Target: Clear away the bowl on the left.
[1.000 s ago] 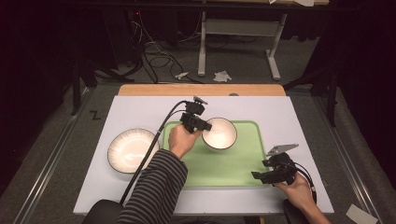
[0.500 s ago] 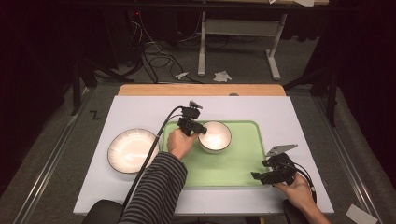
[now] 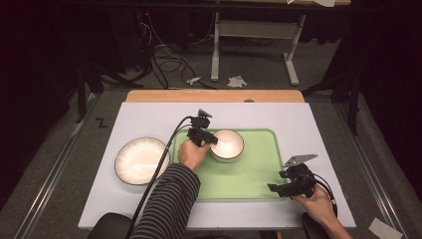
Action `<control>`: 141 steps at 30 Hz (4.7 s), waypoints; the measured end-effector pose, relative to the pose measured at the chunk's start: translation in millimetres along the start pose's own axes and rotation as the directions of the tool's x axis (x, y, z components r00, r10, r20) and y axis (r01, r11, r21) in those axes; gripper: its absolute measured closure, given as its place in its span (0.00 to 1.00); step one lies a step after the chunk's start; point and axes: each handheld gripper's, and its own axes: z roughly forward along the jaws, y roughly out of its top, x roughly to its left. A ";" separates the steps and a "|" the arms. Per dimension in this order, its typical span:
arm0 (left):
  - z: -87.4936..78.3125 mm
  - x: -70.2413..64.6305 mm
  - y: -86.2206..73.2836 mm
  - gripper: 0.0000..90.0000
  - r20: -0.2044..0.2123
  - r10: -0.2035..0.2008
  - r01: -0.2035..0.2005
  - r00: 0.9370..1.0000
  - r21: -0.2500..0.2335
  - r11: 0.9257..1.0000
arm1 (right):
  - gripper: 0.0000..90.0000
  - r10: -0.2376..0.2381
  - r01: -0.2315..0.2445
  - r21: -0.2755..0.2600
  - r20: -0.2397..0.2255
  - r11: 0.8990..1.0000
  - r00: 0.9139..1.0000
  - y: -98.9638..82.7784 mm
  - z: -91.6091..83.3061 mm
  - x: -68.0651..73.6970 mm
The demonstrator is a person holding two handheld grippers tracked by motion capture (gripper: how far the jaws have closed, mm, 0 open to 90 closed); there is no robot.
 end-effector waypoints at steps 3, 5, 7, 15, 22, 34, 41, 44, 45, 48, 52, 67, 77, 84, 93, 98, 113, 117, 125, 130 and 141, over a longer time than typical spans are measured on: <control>-0.4 -2.5 -2.1 0.79 -0.009 0.026 -0.026 1.000 0.008 1.000 | 0.36 -0.005 0.005 0.003 -0.002 1.000 1.000 0.3 0.4 0.6; -0.5 -5.4 -4.4 0.74 -0.023 0.054 -0.054 0.998 0.018 0.998 | 0.36 -0.005 0.005 0.005 0.001 1.000 1.000 0.4 0.3 1.1; -3.7 -7.4 -4.8 0.63 -0.038 0.074 -0.073 0.997 0.017 0.997 | 0.36 -0.009 0.009 0.003 0.007 1.000 1.000 0.2 -0.1 1.0; -19.5 -5.9 -4.6 0.54 -0.038 0.092 -0.092 0.995 -0.021 0.996 | 0.36 0.001 -0.001 0.012 0.000 1.000 1.000 0.5 0.7 0.8; -46.7 -11.0 -11.2 0.51 -0.035 0.143 -0.145 0.989 -0.067 0.987 | 0.36 -0.015 0.015 0.002 -0.009 1.000 1.000 -0.1 0.6 0.5; -84.9 -14.0 -20.1 0.48 -0.065 0.179 -0.186 0.982 -0.123 0.975 | 0.36 -0.025 0.025 0.003 -0.008 1.000 1.000 0.1 -0.2 1.5; -95.4 -17.3 -25.1 0.47 -0.075 0.200 -0.209 0.977 -0.125 0.970 | 0.36 -0.026 0.026 -0.001 -0.008 1.000 1.000 -0.4 -0.6 1.4; -99.0 -16.0 -27.9 0.47 -0.075 0.199 -0.208 0.977 -0.133 0.969 | 0.36 -0.030 0.030 -0.002 -0.011 1.000 1.000 -0.3 -0.5 1.6; -99.0 -16.0 -27.9 0.47 -0.075 0.199 -0.208 0.977 -0.133 0.969 | 0.36 -0.020 0.020 0.000 -0.014 1.000 1.000 0.1 -0.2 2.4; -102.7 -15.0 -31.0 0.47 -0.069 0.200 -0.207 0.977 -0.134 0.969 | 0.36 -0.026 0.026 -0.002 -0.013 1.000 1.000 0.2 -0.3 2.5; -109.5 -15.9 -34.6 0.47 -0.121 0.217 -0.232 0.968 -0.126 0.964 | 0.36 -0.021 0.021 0.002 -0.009 1.000 1.000 -0.1 -0.3 1.5; -132.5 -10.7 -47.4 0.48 -0.131 0.194 -0.213 0.972 -0.158 0.964 | 0.36 -0.021 0.021 0.013 -0.015 1.000 1.000 0.5 1.0 1.5; -149.5 -3.6 -59.2 0.48 -0.144 0.166 -0.190 0.976 -0.177 0.966 | 0.36 -0.025 0.025 0.012 -0.016 1.000 1.000 0.5 1.4 1.2; -161.8 0.1 -68.8 0.47 -0.140 0.154 -0.180 0.978 -0.193 0.965 | 0.36 -0.009 0.009 0.016 -0.015 1.000 1.000 0.6 1.7 0.6; -176.2 -2.6 -81.5 0.48 -0.140 0.161 -0.189 0.977 -0.219 0.957 | 0.36 -0.008 0.008 0.014 -0.015 1.000 1.000 0.4 1.4 0.4; -179.4 -7.8 -86.8 0.47 -0.140 0.176 -0.204 0.974 -0.228 0.952 | 0.36 -0.017 0.017 0.015 -0.007 1.000 1.000 0.6 1.1 1.4; -171.0 0.3 -113.5 0.48 -0.082 0.167 -0.181 0.983 -0.225 0.957 | 0.35 -0.002 0.002 0.016 -0.019 1.000 1.000 0.3 1.5 0.1; -166.5 -2.7 -120.3 0.47 -0.063 0.175 -0.185 0.982 -0.231 0.955 | 0.35 -0.003 0.003 0.019 -0.020 1.000 1.000 0.9 1.9 0.5; -156.0 -5.7 -129.6 0.44 -0.021 0.181 -0.181 0.983 -0.239 0.954 | 0.35 -0.009 0.009 0.009 -0.018 1.000 1.000 0.2 1.0 0.2; -150.4 -9.9 -133.6 0.43 -0.018 0.196 -0.195 0.980 -0.223 0.955 | 0.36 -0.008 0.008 0.011 -0.011 1.000 1.000 0.5 0.8 1.3; -131.1 -13.7 -137.7 0.43 -0.001 0.235 -0.231 0.972 -0.188 0.954 | 0.36 -0.011 0.011 0.005 -0.013 1.000 1.000 -0.1 0.9 0.2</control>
